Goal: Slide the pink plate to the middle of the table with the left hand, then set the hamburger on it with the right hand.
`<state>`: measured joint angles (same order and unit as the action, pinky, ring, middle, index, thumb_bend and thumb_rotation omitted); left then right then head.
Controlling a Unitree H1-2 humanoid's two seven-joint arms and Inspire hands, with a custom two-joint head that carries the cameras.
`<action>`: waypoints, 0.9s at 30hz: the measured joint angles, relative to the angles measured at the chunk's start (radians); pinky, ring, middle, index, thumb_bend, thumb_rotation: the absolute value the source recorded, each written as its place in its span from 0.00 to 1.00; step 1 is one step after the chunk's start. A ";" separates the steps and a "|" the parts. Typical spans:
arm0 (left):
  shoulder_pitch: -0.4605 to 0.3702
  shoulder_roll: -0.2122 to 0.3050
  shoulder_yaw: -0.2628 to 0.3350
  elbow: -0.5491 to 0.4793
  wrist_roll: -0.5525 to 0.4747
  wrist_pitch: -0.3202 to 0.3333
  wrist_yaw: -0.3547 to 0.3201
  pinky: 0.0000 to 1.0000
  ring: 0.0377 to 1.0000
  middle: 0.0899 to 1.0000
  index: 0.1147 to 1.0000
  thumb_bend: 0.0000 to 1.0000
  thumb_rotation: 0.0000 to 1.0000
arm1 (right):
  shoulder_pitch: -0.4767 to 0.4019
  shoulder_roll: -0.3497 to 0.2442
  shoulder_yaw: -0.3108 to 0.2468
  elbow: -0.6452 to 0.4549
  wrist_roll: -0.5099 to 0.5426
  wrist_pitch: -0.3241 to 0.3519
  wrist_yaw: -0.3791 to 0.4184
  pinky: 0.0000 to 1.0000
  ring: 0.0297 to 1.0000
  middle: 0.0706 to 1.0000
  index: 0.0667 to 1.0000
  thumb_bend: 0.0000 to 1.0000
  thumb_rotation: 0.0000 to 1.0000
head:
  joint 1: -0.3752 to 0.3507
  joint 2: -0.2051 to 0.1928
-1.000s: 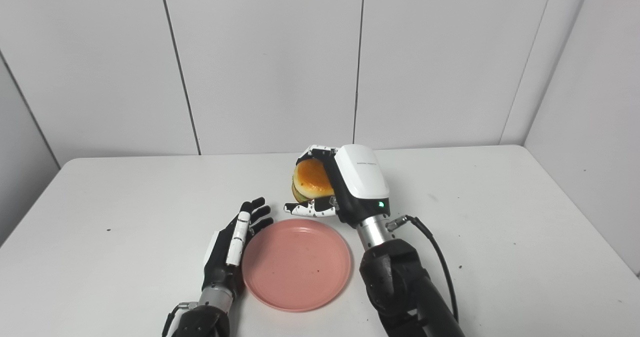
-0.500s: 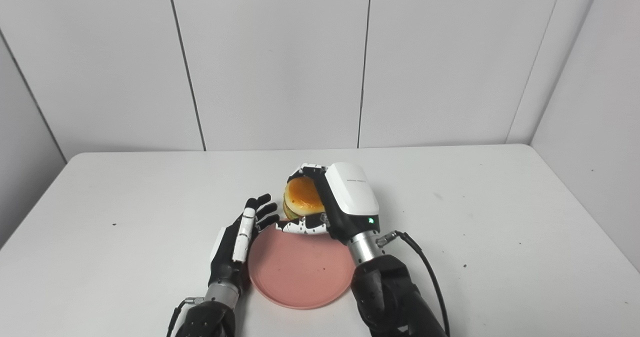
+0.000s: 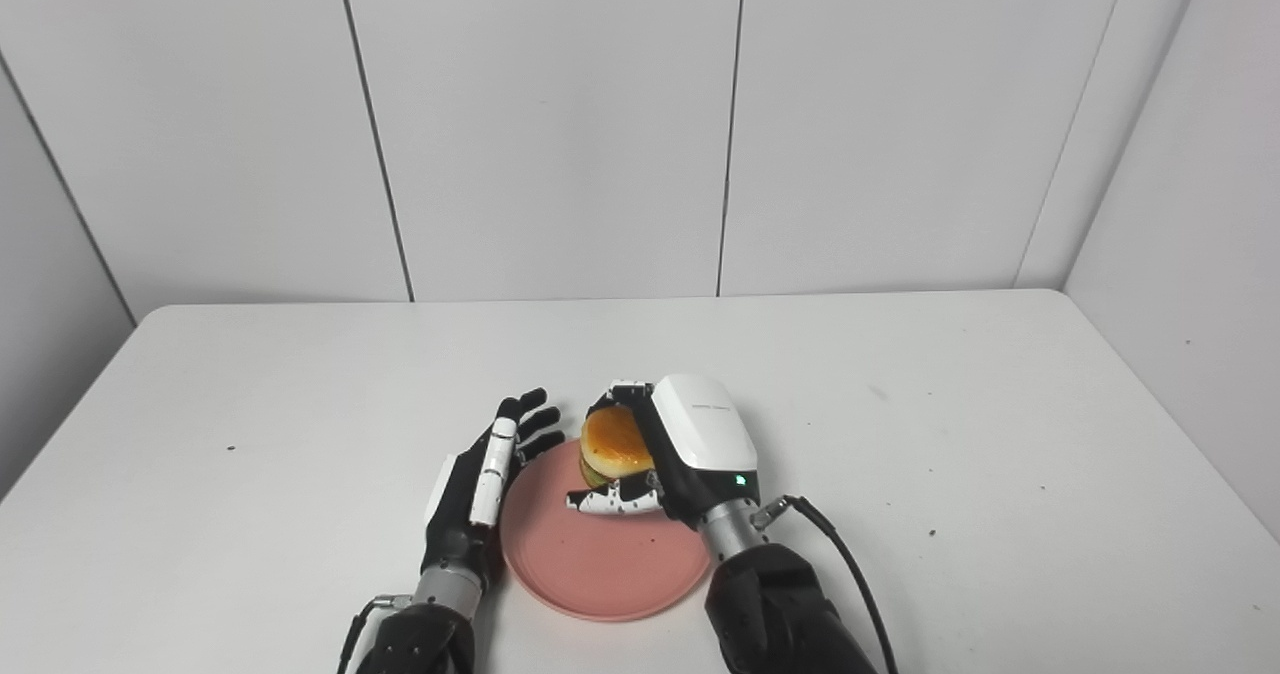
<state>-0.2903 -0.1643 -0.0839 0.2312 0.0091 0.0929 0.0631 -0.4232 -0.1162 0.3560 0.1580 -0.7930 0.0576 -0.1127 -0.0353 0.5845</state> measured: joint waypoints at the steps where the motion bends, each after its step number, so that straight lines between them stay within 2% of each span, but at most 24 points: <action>1: 0.000 0.000 0.000 0.001 0.000 -0.001 0.001 0.77 0.77 0.79 0.76 0.60 0.95 | 0.000 0.001 0.001 0.004 0.000 0.000 -0.004 0.30 0.34 0.39 0.44 0.51 0.16 | 0.000 -0.002; 15: 0.000 0.000 -0.003 0.024 0.009 -0.037 0.000 0.73 0.76 0.78 0.75 0.59 0.95 | 0.001 0.009 0.028 0.051 0.009 0.000 -0.018 0.27 0.32 0.37 0.44 0.52 0.16 | 0.005 -0.002; 27: -0.001 0.000 -0.004 0.029 0.014 -0.043 -0.001 0.75 0.78 0.82 0.80 0.60 0.96 | 0.001 0.010 0.042 0.069 0.007 0.000 -0.020 0.27 0.33 0.39 0.44 0.51 0.16 | 0.005 -0.005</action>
<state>-0.2908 -0.1645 -0.0877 0.2606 0.0227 0.0499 0.0622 -0.4225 -0.1061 0.3979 0.2274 -0.7856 0.0577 -0.1330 -0.0307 0.5798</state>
